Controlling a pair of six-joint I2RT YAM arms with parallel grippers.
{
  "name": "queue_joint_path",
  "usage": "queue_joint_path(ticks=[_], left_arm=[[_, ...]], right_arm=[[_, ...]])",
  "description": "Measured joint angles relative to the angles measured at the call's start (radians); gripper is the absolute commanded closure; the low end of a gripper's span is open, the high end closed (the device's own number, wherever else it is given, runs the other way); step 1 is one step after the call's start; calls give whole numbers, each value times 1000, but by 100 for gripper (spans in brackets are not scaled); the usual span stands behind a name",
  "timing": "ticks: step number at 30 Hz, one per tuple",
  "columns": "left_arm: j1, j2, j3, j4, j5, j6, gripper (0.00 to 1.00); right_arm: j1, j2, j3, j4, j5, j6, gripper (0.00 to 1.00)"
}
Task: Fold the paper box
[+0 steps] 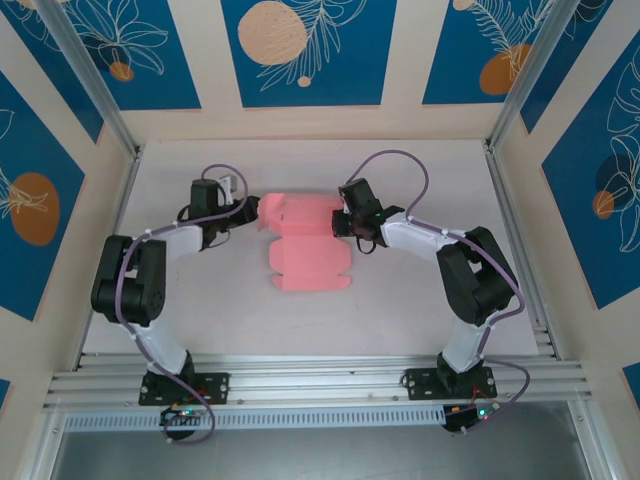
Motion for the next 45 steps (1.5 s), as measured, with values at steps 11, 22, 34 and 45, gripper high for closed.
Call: queue_joint_path(ticks=[11,22,34,45], left_arm=[[-46,15,-8,106,115,28,44],[-58,16,-73,143,130,31,44],[-66,-4,-115,105,120,46,52],[-67,-46,-132,90,128,46,52]], right_arm=[[0,15,61,-51,0,1,85],[0,64,111,-111,6,5,86],[0,94,126,-141,11,5,86],[0,108,127,-145,11,5,86]])
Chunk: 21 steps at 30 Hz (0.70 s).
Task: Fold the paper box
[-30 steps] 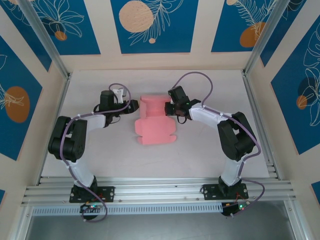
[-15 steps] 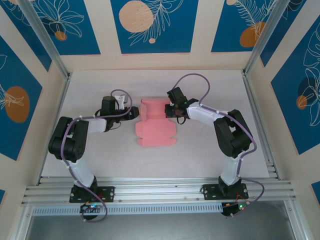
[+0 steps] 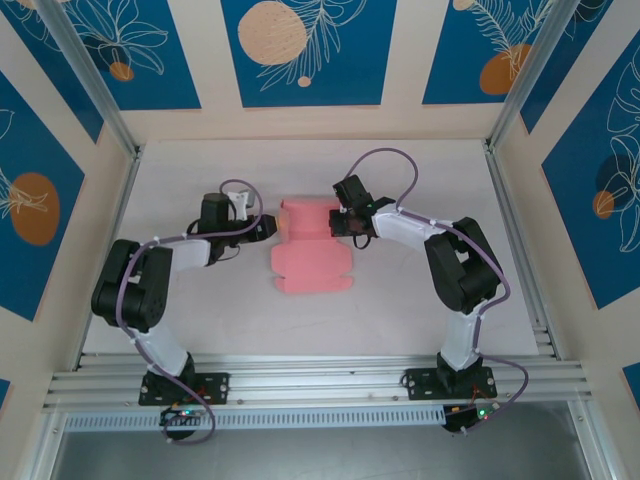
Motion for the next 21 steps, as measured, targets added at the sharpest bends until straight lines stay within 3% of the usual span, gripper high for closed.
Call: queue_joint_path(ticks=[15,21], left_arm=[[-51,-5,15,-7,15,26,52],[-75,29,70,-33,-24,53,60]], right_arm=[[0,19,19,0,-3,0,86],[2,19,19,0,-4,0,86]])
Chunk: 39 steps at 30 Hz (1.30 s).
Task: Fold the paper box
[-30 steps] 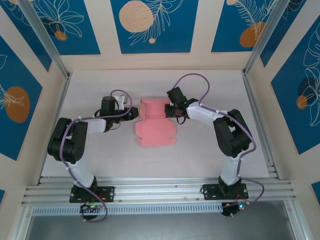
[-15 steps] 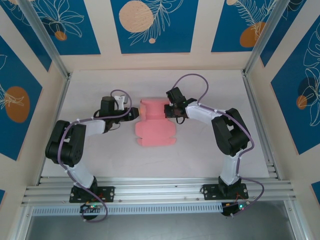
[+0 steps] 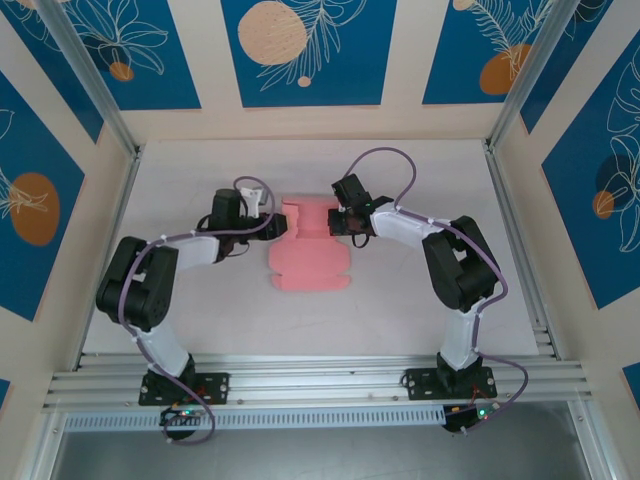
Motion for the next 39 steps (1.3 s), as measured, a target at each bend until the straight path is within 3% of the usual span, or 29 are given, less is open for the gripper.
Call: queue_joint_path(ticks=[13,30,39], left_arm=[[-60,33,56,-87,-220,87,64],[-197,73,130,-192,-677,256,76],[-214,112,175,-219,-812,270,90]], right_arm=[[11,0,0,0,1,0,86],[30,-1,0,-8,10,48,86],[53,-18,0,-11,7,72,86]])
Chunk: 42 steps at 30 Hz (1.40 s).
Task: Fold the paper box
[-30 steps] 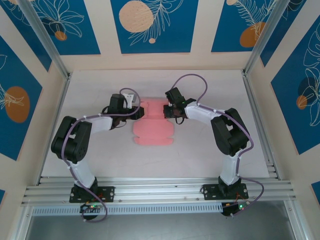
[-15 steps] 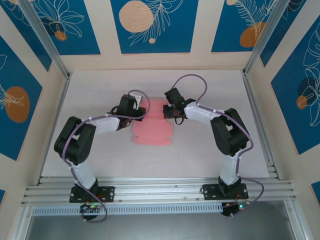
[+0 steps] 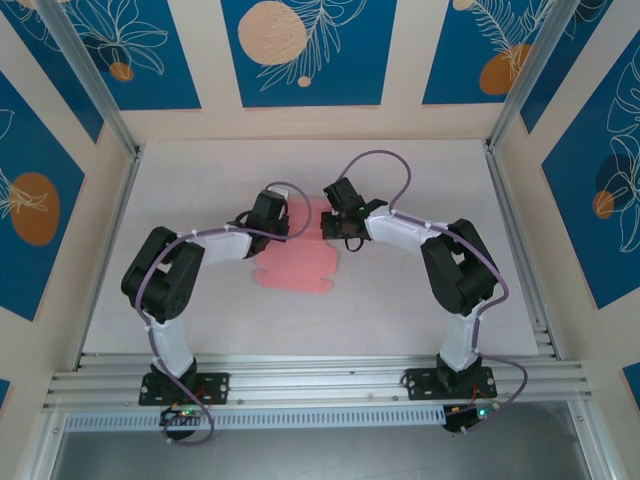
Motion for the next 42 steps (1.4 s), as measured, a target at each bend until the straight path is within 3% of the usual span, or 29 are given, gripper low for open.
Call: queue_joint_path(ticks=[8,14,19,34,42], left_arm=[[-29,32,64,-43,-145,-12,95],[-50,58,109,-104,-250,-54,100],[-50,57,109,-115,-252,-106,100],[-48,29,55,-180,-208,-409,99],[-48,27,10,-137,-216,-512,100]], right_arm=[[0,-3,0,4,-7,31,95],[11,-3,14,-4,-5,56,95],[26,16,72,-71,56,76,95],[92,275,423,-364,325,168,85],[110,370,573,-483,419,198,84]])
